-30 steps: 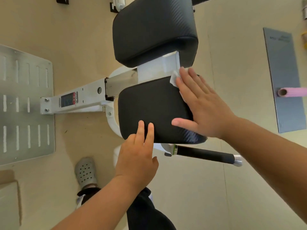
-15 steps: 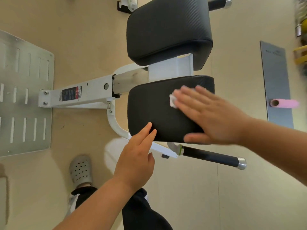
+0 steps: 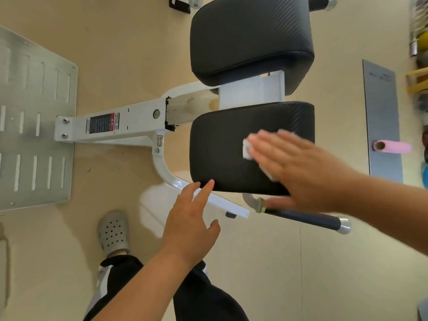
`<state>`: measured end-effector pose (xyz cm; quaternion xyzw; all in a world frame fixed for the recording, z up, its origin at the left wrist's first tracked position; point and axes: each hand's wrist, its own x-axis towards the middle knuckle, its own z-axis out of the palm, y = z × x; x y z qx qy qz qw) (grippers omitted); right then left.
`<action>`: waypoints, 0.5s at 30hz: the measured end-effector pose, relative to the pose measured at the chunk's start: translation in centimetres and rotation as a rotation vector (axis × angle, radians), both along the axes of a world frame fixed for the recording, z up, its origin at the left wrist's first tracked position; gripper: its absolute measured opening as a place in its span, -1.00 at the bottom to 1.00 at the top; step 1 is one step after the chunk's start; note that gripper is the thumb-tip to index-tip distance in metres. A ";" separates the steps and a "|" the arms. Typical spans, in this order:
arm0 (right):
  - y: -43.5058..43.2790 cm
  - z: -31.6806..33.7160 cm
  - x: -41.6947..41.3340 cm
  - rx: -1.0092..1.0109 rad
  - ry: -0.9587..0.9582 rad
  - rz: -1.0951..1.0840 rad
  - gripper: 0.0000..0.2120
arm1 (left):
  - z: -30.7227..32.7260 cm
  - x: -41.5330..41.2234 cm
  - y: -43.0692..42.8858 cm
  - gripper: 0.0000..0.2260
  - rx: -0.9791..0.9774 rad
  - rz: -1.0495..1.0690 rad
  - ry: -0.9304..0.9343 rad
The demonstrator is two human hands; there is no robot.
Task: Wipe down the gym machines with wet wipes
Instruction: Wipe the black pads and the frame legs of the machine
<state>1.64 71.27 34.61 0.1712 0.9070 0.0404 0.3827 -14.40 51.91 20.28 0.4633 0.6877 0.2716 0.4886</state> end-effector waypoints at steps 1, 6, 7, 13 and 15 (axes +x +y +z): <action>1.3 -0.1 -1.5 0.055 0.006 -0.028 0.00 | -0.1 -0.1 0.0 -0.28 -0.001 0.015 -0.007; 2.1 -5.0 -8.5 0.098 -0.044 -0.090 0.12 | -0.1 -0.8 -0.5 -0.31 -0.054 -0.015 -0.039; 1.4 -5.8 -9.1 0.071 -0.053 -0.075 0.12 | 0.0 -1.0 -0.7 -0.28 -0.079 -0.053 -0.054; -3.9 -4.8 -4.2 -0.193 -0.088 0.109 0.05 | 0.7 -1.9 -1.7 -0.18 -0.215 -0.301 -0.005; -2.7 -3.3 -3.4 -0.139 -0.088 0.102 0.04 | 0.9 -1.7 -1.6 -0.19 -0.222 -0.299 -0.023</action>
